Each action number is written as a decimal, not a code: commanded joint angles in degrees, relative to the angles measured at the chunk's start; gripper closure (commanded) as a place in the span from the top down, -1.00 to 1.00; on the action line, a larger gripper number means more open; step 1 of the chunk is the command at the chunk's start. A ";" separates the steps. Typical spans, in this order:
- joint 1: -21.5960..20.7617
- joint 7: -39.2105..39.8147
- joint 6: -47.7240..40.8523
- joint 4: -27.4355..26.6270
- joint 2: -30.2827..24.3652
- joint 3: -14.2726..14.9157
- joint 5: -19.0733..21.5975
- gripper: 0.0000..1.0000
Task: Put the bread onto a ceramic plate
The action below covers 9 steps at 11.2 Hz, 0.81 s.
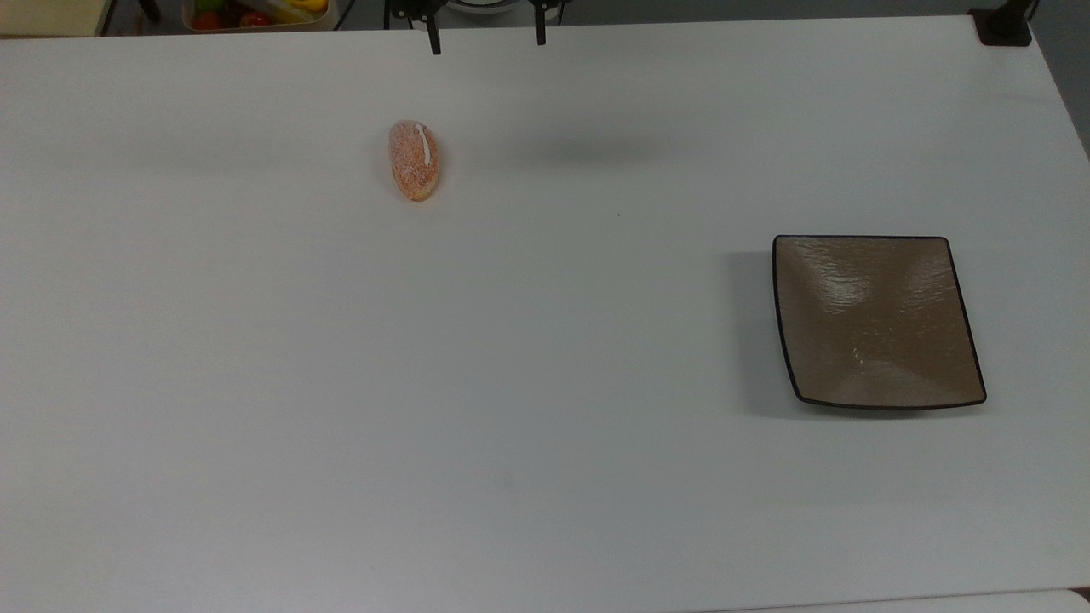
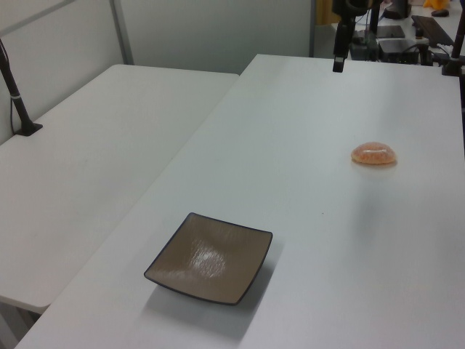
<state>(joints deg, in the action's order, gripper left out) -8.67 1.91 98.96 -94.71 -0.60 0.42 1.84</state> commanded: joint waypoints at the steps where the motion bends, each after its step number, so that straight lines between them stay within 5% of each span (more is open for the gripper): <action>1: -0.65 1.43 0.28 -0.48 -0.72 1.25 1.24 1.00; 9: -0.20 1.43 0.36 -0.56 -1.94 1.34 1.15 1.00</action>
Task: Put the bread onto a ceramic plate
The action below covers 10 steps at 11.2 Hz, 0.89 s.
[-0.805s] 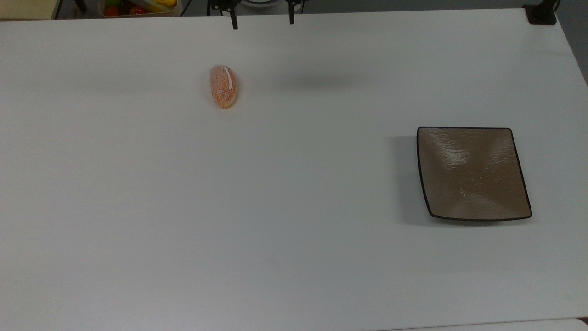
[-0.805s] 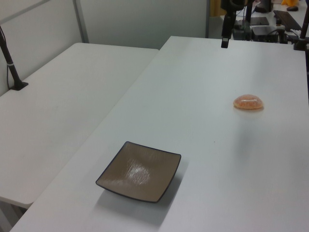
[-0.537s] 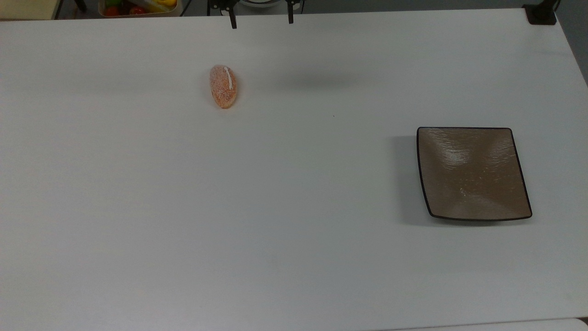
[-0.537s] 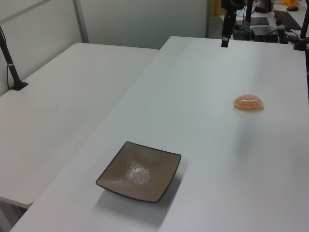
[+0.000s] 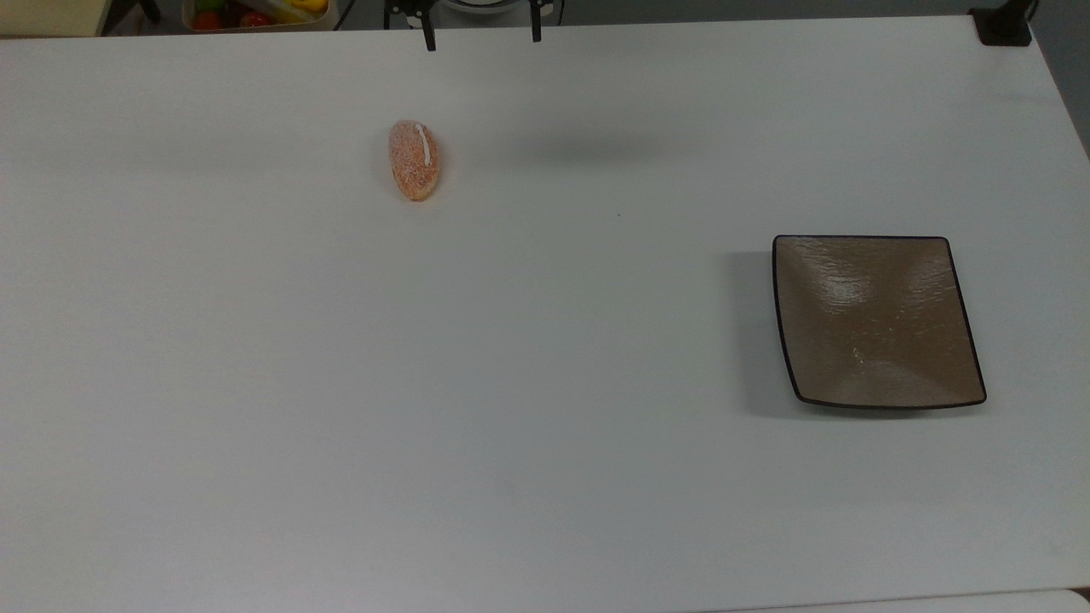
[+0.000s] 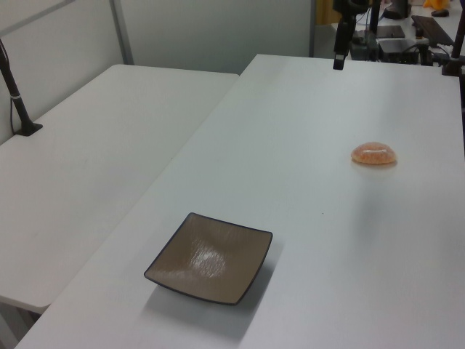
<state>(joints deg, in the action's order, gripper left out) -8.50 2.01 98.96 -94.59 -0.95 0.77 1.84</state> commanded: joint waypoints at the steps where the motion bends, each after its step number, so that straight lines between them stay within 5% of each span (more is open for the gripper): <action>1: -0.55 1.94 0.53 -0.94 -1.69 0.99 1.15 1.00; 5: -2.83 2.12 -3.75 -3.48 -2.04 0.99 0.89 1.00; 10: -2.83 2.82 -4.30 -16.38 -5.46 0.99 -2.87 1.00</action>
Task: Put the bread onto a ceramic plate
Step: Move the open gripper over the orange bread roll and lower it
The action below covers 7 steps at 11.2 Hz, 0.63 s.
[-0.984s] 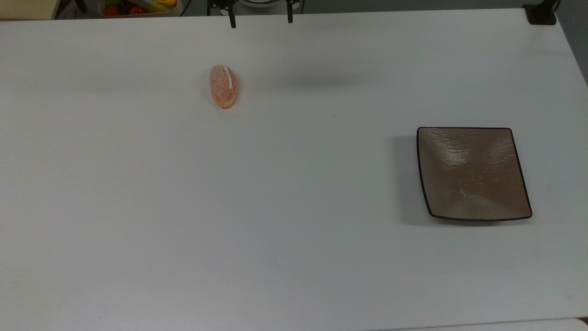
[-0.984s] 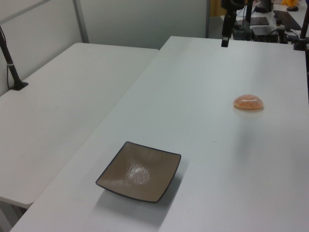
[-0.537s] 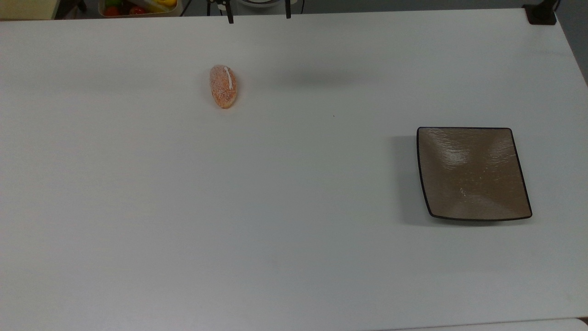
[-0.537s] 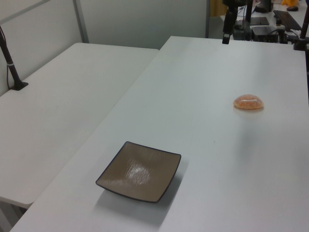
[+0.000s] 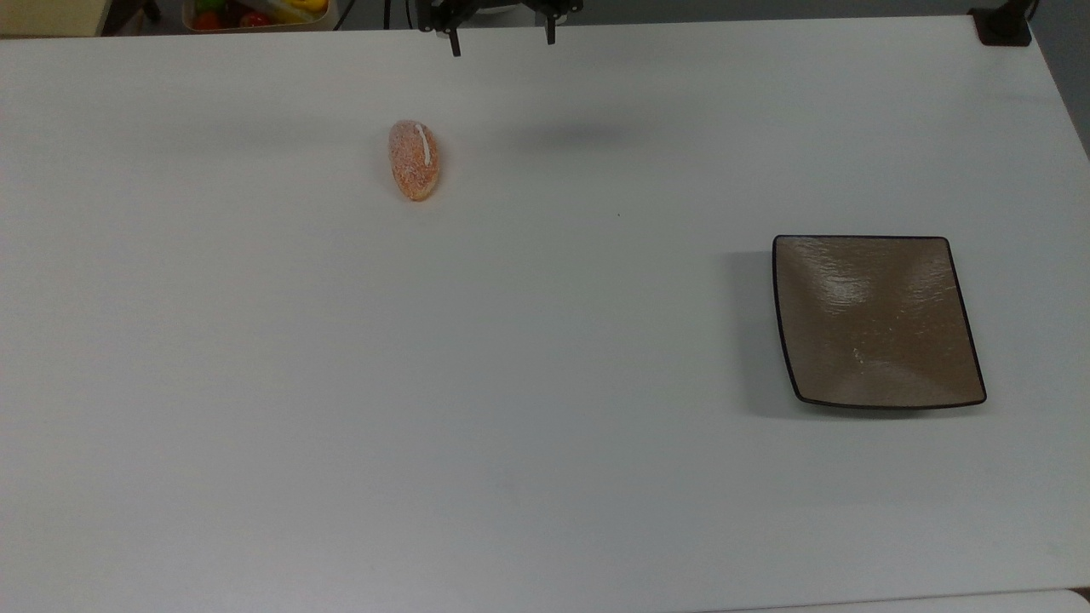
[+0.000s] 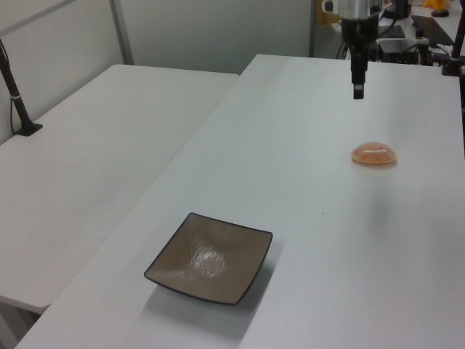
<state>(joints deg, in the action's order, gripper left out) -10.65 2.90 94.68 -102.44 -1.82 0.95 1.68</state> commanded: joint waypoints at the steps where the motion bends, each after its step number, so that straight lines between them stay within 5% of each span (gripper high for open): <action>1: -0.78 2.11 0.16 -11.00 -4.85 0.80 -4.30 1.00; 5: 1.41 2.29 3.39 -17.69 -4.25 1.24 -5.19 1.00; 7: 1.51 3.07 10.59 -21.73 -4.16 3.95 -6.33 1.00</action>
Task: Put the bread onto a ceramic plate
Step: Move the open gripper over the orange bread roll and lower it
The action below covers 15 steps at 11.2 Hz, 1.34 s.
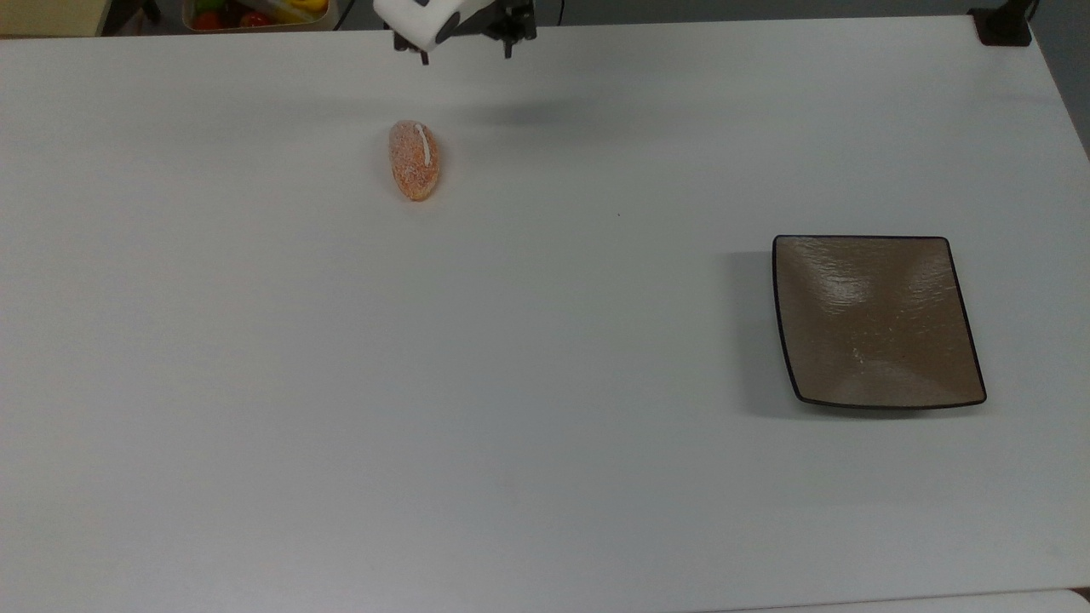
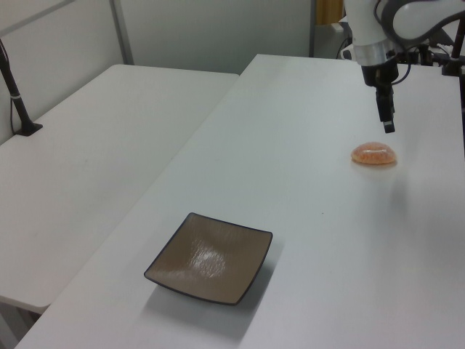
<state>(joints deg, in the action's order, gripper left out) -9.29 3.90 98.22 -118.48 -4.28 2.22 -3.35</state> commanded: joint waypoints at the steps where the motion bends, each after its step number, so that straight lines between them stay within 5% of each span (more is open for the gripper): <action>1: 0.15 3.56 9.07 -6.76 -1.70 3.74 -1.83 1.00; 8: 0.50 7.88 26.91 -15.46 -0.30 5.51 -2.09 1.00; 15: 2.17 7.44 40.36 -20.48 3.82 5.60 -7.63 1.00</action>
<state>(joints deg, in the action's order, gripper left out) -7.49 10.73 134.21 -138.27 -2.47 7.66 -10.07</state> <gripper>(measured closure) 0.000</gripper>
